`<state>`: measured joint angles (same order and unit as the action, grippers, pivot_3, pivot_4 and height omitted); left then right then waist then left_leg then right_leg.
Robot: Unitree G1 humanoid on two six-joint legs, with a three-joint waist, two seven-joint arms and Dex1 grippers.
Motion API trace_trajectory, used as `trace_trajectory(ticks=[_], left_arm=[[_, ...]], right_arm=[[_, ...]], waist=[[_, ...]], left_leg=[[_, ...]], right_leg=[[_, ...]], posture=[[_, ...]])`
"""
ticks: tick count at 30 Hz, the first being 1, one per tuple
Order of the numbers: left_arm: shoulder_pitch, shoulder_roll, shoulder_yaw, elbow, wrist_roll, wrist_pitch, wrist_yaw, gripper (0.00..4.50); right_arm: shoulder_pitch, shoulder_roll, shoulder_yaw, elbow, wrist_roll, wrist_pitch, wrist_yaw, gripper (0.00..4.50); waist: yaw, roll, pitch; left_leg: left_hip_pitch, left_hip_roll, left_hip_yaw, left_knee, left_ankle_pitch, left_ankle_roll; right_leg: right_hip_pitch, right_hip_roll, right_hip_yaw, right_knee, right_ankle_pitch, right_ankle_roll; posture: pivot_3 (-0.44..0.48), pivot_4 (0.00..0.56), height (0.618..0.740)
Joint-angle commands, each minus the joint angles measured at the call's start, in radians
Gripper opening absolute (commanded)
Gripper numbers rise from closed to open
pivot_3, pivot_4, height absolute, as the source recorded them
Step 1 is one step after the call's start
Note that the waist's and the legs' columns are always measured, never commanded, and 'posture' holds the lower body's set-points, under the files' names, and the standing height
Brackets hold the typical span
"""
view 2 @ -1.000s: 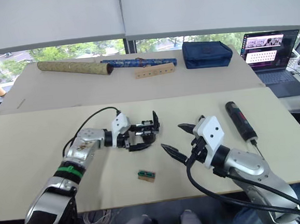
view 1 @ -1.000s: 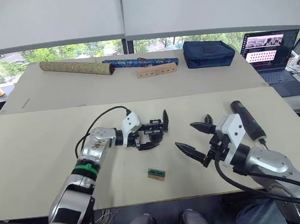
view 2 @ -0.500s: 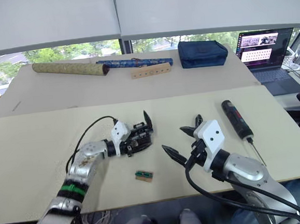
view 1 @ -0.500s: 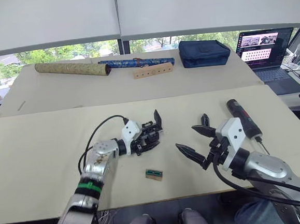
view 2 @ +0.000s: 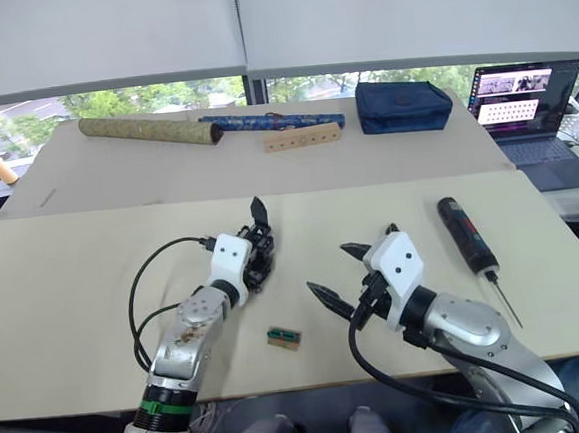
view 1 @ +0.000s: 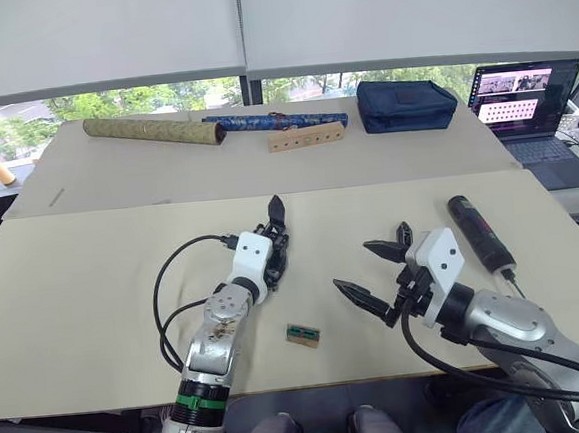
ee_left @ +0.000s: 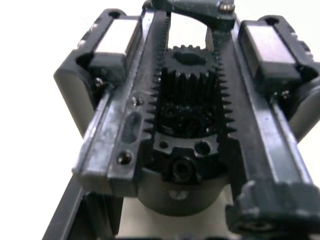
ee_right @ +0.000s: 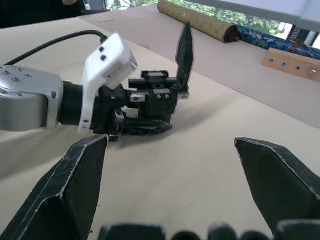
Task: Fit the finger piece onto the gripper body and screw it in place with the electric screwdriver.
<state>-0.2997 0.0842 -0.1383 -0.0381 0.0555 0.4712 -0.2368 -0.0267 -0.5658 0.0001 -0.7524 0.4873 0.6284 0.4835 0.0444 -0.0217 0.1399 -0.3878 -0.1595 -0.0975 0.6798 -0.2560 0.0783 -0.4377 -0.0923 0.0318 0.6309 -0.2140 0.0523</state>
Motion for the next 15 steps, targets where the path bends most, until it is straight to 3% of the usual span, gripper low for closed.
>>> trace_trajectory(ticks=[1,3,7,9,11,15], left_arm=[[0.044,0.068,0.036,-0.076,-0.078,0.026,-0.109,4.47],[0.06,0.139,0.065,-0.095,-0.146,0.053,-0.211,4.47],[0.008,0.327,0.084,0.053,-0.211,-0.049,-0.455,4.47],[-0.048,0.413,0.045,0.155,-0.233,-0.116,-0.645,4.47],[-0.084,0.452,0.025,0.229,-0.238,-0.183,-0.747,4.47],[-0.293,0.441,0.014,0.563,-0.205,-0.449,-0.903,4.47]], right_arm=[[-0.011,0.009,0.002,-0.011,-0.008,-0.033,0.005,4.5],[-0.016,0.02,0.005,-0.009,-0.012,-0.034,0.0,4.5],[-0.024,0.034,0.018,0.007,-0.025,-0.046,0.008,4.5],[-0.03,0.034,0.02,0.022,-0.034,-0.059,0.016,4.5],[-0.032,0.036,0.022,0.031,-0.04,-0.067,0.021,4.5],[-0.043,0.047,0.027,0.031,-0.041,-0.067,0.019,4.5]], waist=[[-0.003,0.0,0.0],[-0.012,0.001,0.0],[-0.017,0.002,-0.001],[-0.017,0.002,-0.001],[-0.018,0.002,-0.001],[-0.007,0.002,-0.001]], left_leg=[[0.0,0.0,0.0,0.0,0.0,0.0],[0.001,0.001,0.0,0.0,0.0,0.0],[0.004,0.003,0.0,-0.002,0.001,-0.003],[0.006,0.003,0.0,-0.003,0.001,-0.004],[0.007,0.002,0.0,-0.003,0.0,-0.004],[0.005,0.0,0.0,-0.001,0.0,-0.002]], right_leg=[[0.0,0.0,0.0,0.0,0.0,0.0],[-0.001,0.0,0.0,0.001,0.0,0.0],[-0.001,0.0,-0.001,0.002,0.0,0.0],[-0.001,0.001,-0.002,0.002,0.0,0.0],[0.0,0.001,-0.004,0.001,0.0,0.0],[0.0,0.0,-0.005,-0.001,0.0,-0.001]], posture=[[0.0,0.15,0.74],[0.0,0.15,0.74],[0.0,0.15,0.74],[0.0,0.15,0.74],[0.0,0.15,0.74],[0.0,0.15,0.74]])
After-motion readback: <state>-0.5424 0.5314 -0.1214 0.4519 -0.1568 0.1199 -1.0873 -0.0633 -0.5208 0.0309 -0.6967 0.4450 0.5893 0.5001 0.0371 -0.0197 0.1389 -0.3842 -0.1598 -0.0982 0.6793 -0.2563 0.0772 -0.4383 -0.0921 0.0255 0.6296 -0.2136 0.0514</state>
